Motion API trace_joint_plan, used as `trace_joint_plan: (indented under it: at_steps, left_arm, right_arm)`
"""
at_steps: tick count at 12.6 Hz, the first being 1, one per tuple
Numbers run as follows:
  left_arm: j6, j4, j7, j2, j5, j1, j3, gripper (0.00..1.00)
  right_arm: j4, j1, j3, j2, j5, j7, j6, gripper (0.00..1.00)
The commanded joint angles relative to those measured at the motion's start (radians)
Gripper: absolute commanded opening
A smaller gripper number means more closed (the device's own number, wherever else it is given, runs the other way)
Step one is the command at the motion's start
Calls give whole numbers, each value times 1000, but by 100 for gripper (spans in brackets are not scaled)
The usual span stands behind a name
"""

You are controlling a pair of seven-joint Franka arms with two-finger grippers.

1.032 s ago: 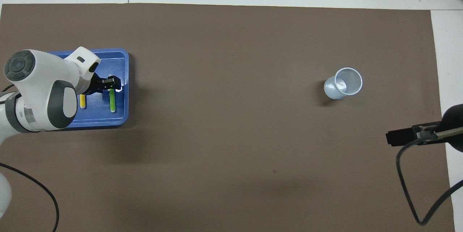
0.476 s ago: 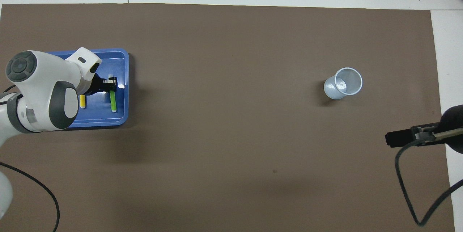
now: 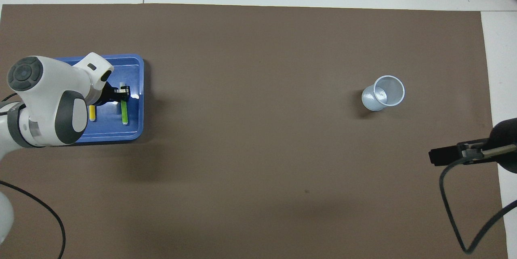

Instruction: Transfer and insert pens with both arms

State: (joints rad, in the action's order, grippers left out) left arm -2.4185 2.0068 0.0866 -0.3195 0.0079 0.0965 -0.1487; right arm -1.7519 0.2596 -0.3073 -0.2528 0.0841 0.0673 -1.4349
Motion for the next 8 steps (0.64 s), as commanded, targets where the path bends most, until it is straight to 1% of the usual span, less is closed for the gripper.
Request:
trace_joint_plan:
  at_steps: [1,2,3,5,6,8]
  left_arm:
    - [-22,1,-71,7,53,9,8,0]
    - [-30,-26,-85,-1,53,14,6,0]
    - [13,-70,-78,-13,41,8,5,0]
    - [143,-140,-45,-12,-21,-1,6,0]
    - [188,-160,-16,-9,-29,-3,6,0]
    - [223,-163,95,0,-37,9,4,0]
  right_arm:
    - [-29,17,-1,-29,20,34,-10,100]
    - [-29,17,-1,-29,22,32,-9,100]
    - [-29,17,-1,-29,22,31,-9,100]
    - [-31,17,-1,-29,26,26,-9,100]
    - [-31,17,-1,-29,28,26,-9,100]
    - [-52,24,2,-29,92,20,-9,100]
